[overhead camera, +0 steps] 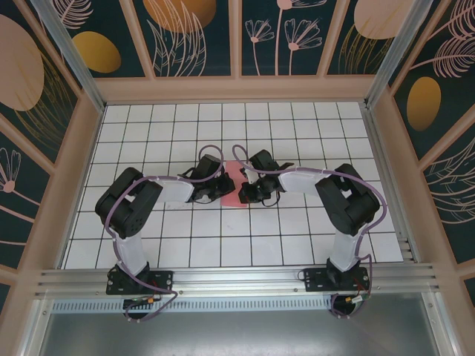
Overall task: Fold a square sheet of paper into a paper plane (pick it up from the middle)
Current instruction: Fold the triangle a second time at the center of the table.
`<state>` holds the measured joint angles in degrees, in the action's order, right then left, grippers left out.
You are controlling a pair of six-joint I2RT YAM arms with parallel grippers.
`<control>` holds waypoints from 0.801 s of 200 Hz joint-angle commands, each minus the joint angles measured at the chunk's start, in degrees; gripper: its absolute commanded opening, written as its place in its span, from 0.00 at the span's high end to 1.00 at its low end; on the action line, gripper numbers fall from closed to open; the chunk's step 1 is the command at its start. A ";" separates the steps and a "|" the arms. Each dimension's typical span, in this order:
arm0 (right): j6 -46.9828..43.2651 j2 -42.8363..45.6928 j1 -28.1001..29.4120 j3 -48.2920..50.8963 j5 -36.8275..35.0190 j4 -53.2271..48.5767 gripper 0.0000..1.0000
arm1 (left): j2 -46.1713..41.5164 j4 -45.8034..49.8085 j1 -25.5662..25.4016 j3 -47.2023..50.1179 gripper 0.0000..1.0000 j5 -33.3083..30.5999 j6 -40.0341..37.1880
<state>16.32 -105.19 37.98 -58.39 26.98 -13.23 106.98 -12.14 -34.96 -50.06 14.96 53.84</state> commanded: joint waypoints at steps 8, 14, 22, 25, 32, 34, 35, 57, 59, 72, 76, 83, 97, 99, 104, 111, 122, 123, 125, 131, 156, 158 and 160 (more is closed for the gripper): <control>-2.12 -1.39 -0.03 -0.88 -0.62 -2.80 0.93 | 4.22 11.15 0.24 2.16 0.90 -7.04 0.27; -2.25 -1.51 -0.03 -0.82 -0.69 -2.92 0.94 | 4.25 11.17 0.24 2.16 0.90 -7.05 0.25; -2.34 -1.57 -0.09 -0.67 -0.78 -3.02 0.94 | 4.30 11.26 0.25 2.14 0.91 -7.12 0.22; -2.37 -1.63 -0.10 -0.58 -0.71 -3.10 0.94 | 4.29 11.26 0.30 2.15 0.91 -7.10 0.23; -2.51 -1.65 -0.10 -0.43 -0.79 -3.32 0.94 | 4.29 11.34 0.25 2.03 0.90 -7.18 0.22; -2.58 -1.61 -0.10 -0.41 -0.79 -3.36 0.94 | 4.36 11.39 0.24 2.06 0.90 -7.15 0.21; -2.59 -1.65 -0.10 -0.41 -0.79 -3.37 0.94 | 4.32 11.37 0.24 2.07 0.91 -7.19 0.25; -2.86 -1.75 -0.10 -0.15 -1.43 -3.93 0.94 | 4.29 11.68 0.29 2.04 0.90 -7.53 0.21; -2.87 -1.77 -0.10 -0.14 -1.48 -3.91 0.94 | 4.29 11.70 0.30 2.02 0.90 -7.57 0.21; -3.09 -1.69 -0.18 -0.07 -2.05 -4.33 0.94 | 4.29 11.83 0.25 2.06 0.90 -7.75 0.22; -3.14 -1.77 -0.19 -0.06 -2.11 -4.42 0.94 | 4.22 11.88 0.25 2.07 0.90 -7.83 0.21; -3.35 -1.62 -0.26 -0.12 -2.34 -4.75 0.94 | 4.29 11.97 0.32 2.01 0.91 -7.99 0.22; -3.65 -1.47 -0.27 -0.06 -2.81 -5.12 0.94 | 4.37 12.10 0.25 2.10 0.91 -8.19 0.26; -3.77 -1.48 -0.27 0.01 -2.81 -5.18 0.94 | 4.38 12.13 0.24 2.13 0.90 -8.26 0.22; -3.96 -1.40 -0.34 0.11 -2.89 -5.37 0.95 | 4.38 12.14 0.25 2.16 0.90 -8.24 0.25; -4.11 -1.42 -0.37 0.12 -3.14 -5.77 0.95 | 4.45 12.19 0.26 2.16 0.91 -8.37 0.21; -4.49 -1.27 -0.38 0.50 -3.25 -6.18 0.95 | 4.51 12.19 0.26 2.16 0.90 -8.43 0.22; -4.51 -1.21 -0.37 0.53 -3.25 -6.23 0.95 | 4.53 12.21 0.25 2.16 0.91 -8.44 0.21; -4.60 -1.13 -0.36 0.66 -3.19 -6.26 0.95 | 4.55 12.20 0.29 2.16 0.91 -8.45 0.28; -4.70 -0.97 -0.37 0.97 -3.13 -6.43 0.95 | 4.58 12.17 0.27 2.16 0.90 -8.46 0.25; -3.89 0.51 -0.44 3.85 -2.16 -6.24 0.95 | 4.66 12.16 0.24 2.31 0.91 -8.53 0.34; -3.78 0.62 -0.45 4.19 -2.01 -6.16 0.95 | 4.65 12.15 0.29 2.33 0.90 -8.54 0.33; -3.69 0.73 -0.45 4.57 -1.87 -6.07 0.95 | 4.64 12.14 0.25 2.34 0.91 -8.54 0.30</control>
<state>13.37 -105.80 37.91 -57.84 26.39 -13.93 106.98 -11.66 -35.22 -50.26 14.26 53.89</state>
